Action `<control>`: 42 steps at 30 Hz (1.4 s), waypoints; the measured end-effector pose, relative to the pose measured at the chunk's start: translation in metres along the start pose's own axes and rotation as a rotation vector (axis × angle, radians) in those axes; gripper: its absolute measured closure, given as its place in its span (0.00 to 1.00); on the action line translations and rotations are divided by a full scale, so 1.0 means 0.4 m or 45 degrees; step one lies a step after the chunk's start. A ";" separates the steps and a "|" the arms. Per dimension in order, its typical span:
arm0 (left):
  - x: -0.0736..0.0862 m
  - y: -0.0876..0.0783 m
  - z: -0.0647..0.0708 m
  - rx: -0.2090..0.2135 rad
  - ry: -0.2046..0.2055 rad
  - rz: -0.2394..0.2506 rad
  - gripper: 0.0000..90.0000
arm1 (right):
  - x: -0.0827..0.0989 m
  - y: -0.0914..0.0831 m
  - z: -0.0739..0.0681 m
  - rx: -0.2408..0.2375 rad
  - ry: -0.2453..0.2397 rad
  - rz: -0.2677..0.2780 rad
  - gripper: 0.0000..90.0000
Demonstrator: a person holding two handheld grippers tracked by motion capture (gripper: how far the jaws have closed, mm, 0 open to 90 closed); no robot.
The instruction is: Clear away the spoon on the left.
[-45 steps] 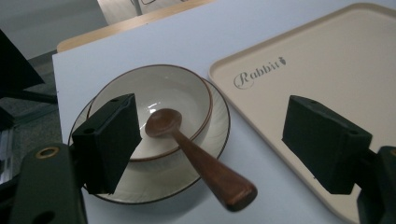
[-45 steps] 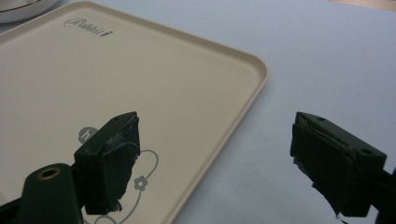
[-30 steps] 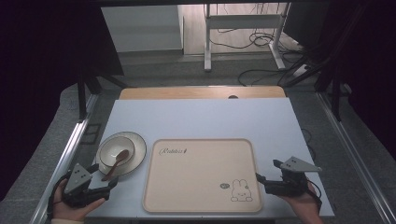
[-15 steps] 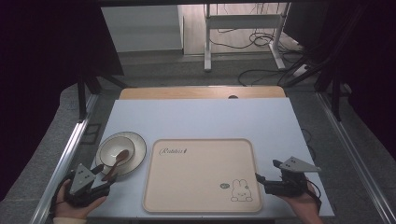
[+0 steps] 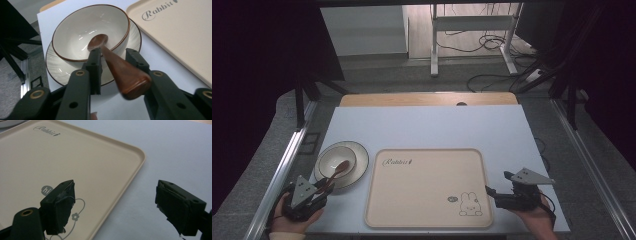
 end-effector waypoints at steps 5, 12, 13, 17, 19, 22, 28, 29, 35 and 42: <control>-0.001 0.000 -0.004 -0.013 -0.012 0.002 0.80 | 0.000 0.000 0.000 0.003 0.002 0.001 0.18; 0.000 -0.001 -0.013 -0.029 -0.045 0.002 0.87 | -0.001 0.001 -0.002 0.000 -0.005 0.001 0.18; 0.000 0.000 -0.015 -0.031 -0.049 -0.001 0.88 | -0.001 0.002 -0.003 -0.003 -0.007 0.001 0.18; -0.005 0.000 -0.017 -0.041 -0.063 -0.002 0.91 | -0.001 0.002 -0.004 -0.007 -0.011 0.003 0.18; -0.007 -0.001 -0.019 -0.044 -0.073 0.002 0.93 | 0.000 0.001 -0.004 -0.005 -0.010 0.001 0.18; -0.009 -0.002 -0.020 -0.044 -0.084 0.012 0.93 | -0.001 0.000 -0.004 -0.002 -0.011 0.003 0.18; -0.013 0.000 -0.022 -0.043 -0.099 0.020 0.94 | -0.001 0.002 -0.003 0.000 -0.013 0.001 0.18; -0.013 0.000 -0.023 -0.043 -0.101 0.019 0.94 | 0.000 0.002 -0.004 -0.001 -0.013 0.001 0.18; -0.023 0.001 -0.026 -0.050 -0.116 0.042 0.94 | -0.001 0.003 -0.003 -0.001 -0.016 0.001 0.18; -0.035 0.007 -0.026 -0.055 -0.117 0.062 0.94 | -0.003 0.004 -0.004 0.003 -0.015 0.001 0.18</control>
Point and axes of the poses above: each handheld gripper's, and its own axes: y roughly forward along the jaws, x roughly out of its underside, z roughly to its right, the point moved 6 cm from there along y, roughly forward along the jaws, and after that the axes turned 13 degrees about -x, right-handed, at the moved point
